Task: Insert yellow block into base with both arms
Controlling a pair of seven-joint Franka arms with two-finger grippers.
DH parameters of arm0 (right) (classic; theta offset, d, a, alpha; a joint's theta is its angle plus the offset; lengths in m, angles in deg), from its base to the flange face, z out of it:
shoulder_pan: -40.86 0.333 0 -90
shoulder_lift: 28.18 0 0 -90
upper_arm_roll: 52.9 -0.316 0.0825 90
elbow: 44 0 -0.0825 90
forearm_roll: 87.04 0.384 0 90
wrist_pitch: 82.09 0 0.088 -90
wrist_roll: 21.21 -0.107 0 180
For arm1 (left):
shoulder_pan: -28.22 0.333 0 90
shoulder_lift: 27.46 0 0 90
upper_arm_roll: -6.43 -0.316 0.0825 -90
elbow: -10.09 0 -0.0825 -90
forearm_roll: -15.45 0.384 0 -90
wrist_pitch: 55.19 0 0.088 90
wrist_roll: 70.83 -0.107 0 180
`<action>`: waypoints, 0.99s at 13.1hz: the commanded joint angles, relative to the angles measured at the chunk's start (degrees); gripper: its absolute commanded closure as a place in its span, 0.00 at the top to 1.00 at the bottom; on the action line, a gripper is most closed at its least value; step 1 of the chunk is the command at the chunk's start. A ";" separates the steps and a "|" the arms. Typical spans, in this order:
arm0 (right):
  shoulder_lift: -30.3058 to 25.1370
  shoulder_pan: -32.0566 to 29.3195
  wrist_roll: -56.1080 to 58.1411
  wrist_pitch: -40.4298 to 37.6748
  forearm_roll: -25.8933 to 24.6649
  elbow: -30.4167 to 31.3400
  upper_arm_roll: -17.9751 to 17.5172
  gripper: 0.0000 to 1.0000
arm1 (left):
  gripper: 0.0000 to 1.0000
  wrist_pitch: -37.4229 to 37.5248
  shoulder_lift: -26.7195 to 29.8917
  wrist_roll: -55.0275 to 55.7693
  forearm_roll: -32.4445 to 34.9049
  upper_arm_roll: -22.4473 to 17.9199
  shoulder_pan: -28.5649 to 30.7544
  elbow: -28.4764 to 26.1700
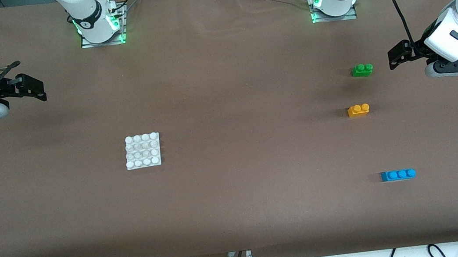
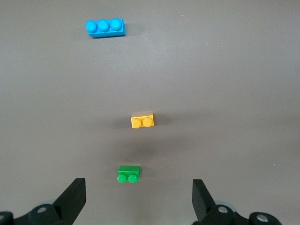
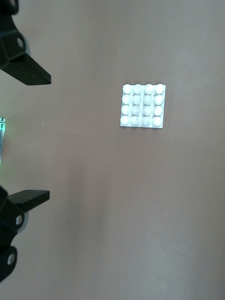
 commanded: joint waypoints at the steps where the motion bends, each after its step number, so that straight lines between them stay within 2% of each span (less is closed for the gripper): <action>1: 0.32 0.01 0.67 -0.77 -0.56 -0.97 -0.10 0.99 | 1.00 0.58 0.43 -0.26 -1.50 -0.03 0.18 -0.06; 5: 0.41 0.01 0.58 -0.33 -0.21 -0.36 -0.10 0.99 | 1.00 0.58 0.43 -0.26 -1.50 -0.03 0.18 -0.06; 8: 0.49 0.01 0.14 5.54 0.06 4.72 -0.28 0.99 | 1.00 0.58 0.43 -0.26 -1.50 -0.03 0.18 -0.06; 13: 1.37 0.10 -1.96 23.88 0.06 19.21 -1.85 0.99 | 1.00 0.49 0.43 -0.26 -1.50 -0.03 0.18 -0.06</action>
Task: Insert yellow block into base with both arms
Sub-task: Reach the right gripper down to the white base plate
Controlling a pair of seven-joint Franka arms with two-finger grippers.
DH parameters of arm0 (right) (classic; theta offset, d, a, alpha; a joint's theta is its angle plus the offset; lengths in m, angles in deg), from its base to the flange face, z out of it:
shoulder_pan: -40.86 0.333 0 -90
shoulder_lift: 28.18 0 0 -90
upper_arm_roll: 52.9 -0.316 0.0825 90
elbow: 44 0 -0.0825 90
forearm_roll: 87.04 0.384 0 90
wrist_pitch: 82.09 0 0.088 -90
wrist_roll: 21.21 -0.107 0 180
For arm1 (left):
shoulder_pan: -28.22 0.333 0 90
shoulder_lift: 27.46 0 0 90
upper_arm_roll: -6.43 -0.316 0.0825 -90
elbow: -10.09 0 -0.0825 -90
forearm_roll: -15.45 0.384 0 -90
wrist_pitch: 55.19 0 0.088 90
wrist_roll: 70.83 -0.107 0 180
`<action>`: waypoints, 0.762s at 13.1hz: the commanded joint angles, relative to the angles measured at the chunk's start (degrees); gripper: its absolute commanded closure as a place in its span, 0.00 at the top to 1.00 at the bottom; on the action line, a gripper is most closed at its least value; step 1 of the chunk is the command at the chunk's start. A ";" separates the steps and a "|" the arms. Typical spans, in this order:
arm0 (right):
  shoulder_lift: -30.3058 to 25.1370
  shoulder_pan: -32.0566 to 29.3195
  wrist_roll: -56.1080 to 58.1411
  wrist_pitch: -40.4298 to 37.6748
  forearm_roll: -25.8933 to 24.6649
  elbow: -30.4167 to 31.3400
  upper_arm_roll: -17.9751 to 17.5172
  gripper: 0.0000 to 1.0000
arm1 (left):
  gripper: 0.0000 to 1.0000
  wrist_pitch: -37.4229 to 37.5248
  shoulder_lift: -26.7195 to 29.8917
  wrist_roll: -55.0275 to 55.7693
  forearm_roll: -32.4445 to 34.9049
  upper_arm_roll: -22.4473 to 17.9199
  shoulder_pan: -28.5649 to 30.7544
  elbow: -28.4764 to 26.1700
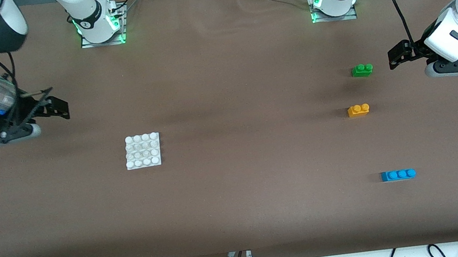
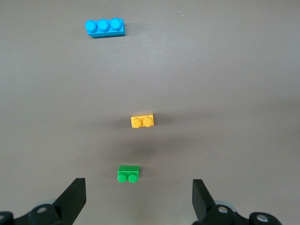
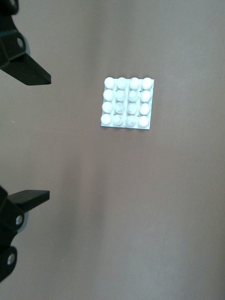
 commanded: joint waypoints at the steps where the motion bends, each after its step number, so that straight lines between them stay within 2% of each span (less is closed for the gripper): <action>1: -0.57 0.01 -2.96 10.87 0.03 9.14 -1.59 0.99 | 1.00 0.53 0.43 -0.26 -1.50 -0.02 0.17 -0.06; 3: 3.02 0.01 -6.65 19.31 0.03 12.76 -2.57 0.99 | 1.00 0.53 0.43 -0.26 -1.50 -0.02 0.17 -0.06; 5: 8.55 0.19 -9.46 26.97 0.21 13.12 -2.83 0.99 | 1.00 0.53 0.43 -0.26 -1.50 -0.02 0.17 -0.06; 7: 13.13 0.19 -15.16 33.04 0.21 13.04 -5.46 0.99 | 1.00 0.53 0.43 -0.26 -1.50 -0.02 0.17 -0.06; 10: 18.76 0.19 -16.33 39.73 0.21 13.04 -5.73 0.99 | 1.00 0.53 0.43 -0.26 -1.50 -0.02 0.17 -0.06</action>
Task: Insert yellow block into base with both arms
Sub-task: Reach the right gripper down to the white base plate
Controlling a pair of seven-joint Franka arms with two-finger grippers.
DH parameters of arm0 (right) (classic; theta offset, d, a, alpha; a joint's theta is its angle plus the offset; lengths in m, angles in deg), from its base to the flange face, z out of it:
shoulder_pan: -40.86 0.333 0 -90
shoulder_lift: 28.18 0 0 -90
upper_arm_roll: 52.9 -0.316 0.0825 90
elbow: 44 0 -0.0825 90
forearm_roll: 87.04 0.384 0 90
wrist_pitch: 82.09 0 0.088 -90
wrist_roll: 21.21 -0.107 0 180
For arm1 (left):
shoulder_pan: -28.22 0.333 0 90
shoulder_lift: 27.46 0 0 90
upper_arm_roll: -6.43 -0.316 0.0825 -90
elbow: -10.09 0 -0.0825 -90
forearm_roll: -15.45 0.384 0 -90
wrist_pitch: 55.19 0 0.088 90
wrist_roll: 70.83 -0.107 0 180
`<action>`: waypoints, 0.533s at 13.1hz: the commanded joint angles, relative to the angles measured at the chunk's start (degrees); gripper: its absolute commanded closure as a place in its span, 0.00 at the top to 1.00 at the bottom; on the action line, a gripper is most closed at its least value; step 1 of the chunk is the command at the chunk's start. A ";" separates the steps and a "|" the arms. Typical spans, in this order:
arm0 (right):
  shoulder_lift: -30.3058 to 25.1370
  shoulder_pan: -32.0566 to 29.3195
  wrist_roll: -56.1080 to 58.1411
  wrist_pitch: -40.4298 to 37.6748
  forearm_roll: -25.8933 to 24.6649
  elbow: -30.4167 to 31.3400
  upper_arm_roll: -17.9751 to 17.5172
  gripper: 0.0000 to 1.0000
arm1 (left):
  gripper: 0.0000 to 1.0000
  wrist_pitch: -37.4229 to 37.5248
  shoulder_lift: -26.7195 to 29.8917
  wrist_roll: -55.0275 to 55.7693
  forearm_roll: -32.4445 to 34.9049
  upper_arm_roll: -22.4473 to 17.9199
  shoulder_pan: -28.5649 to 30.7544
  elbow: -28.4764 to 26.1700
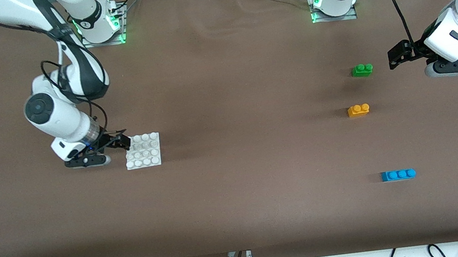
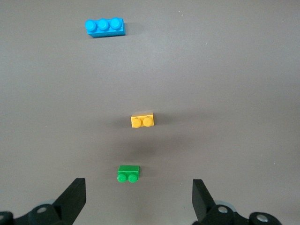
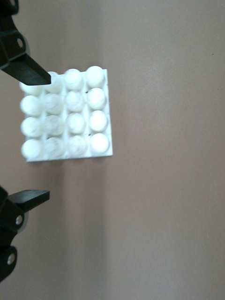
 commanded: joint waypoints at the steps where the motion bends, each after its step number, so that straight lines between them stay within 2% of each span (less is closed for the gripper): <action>1: 3.28 -0.22 -1.25 4.13 0.17 -0.53 -0.45 0.99 | 1.00 0.51 0.43 -0.26 -1.50 -0.03 0.17 -0.02; 4: 4.25 -0.22 -1.25 5.54 1.22 1.04 -0.72 0.98 | 1.00 0.51 0.43 -0.26 -1.50 -0.03 0.17 -0.02; 7: 4.69 -0.22 -1.60 11.42 1.22 5.61 -0.72 0.98 | 1.00 0.51 0.43 -0.26 -1.50 -0.03 0.17 -0.02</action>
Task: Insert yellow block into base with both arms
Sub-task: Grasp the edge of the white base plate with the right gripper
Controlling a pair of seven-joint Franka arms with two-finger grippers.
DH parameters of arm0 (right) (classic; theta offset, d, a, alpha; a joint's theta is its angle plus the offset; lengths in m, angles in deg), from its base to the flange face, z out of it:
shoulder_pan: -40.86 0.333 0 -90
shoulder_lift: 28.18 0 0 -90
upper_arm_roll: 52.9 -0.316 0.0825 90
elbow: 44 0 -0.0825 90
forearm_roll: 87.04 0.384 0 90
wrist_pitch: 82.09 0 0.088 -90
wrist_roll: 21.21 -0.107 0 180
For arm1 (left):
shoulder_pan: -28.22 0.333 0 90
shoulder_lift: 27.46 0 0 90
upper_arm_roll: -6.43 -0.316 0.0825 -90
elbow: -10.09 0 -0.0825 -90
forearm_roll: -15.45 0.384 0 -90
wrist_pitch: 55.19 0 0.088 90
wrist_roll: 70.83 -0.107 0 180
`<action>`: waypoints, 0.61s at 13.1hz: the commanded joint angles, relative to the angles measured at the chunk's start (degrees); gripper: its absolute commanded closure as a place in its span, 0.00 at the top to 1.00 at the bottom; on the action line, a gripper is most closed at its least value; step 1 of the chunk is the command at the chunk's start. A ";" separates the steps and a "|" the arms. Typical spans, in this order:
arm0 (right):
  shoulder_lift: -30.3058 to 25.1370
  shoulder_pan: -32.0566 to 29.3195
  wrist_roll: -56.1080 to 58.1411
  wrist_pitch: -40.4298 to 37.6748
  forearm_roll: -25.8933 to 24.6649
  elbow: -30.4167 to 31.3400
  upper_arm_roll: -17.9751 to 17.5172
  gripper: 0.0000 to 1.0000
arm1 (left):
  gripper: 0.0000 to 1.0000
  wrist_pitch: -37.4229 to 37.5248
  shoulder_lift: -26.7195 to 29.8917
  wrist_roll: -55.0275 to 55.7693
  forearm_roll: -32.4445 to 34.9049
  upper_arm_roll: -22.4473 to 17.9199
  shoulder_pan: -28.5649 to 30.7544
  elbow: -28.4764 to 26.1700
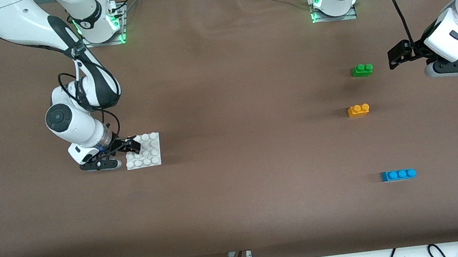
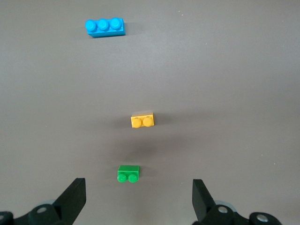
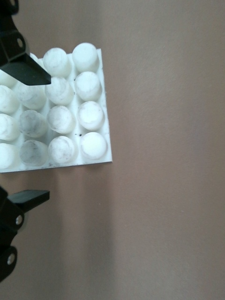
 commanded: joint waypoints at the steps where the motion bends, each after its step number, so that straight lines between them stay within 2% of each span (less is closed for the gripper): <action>1: 0.12 -0.25 -0.57 4.20 0.64 3.53 -0.56 0.98 | 1.00 0.51 0.43 -0.26 -1.50 -0.03 0.26 -0.01; 6: 2.23 -0.25 -0.57 6.23 0.64 3.54 -0.56 0.98 | 1.00 0.51 0.43 -0.26 -1.50 -0.03 0.26 -0.01; 8: 3.11 -0.25 -0.31 7.10 0.56 3.27 -0.56 0.94 | 1.00 0.51 0.43 -0.26 -1.50 -0.03 0.26 -0.01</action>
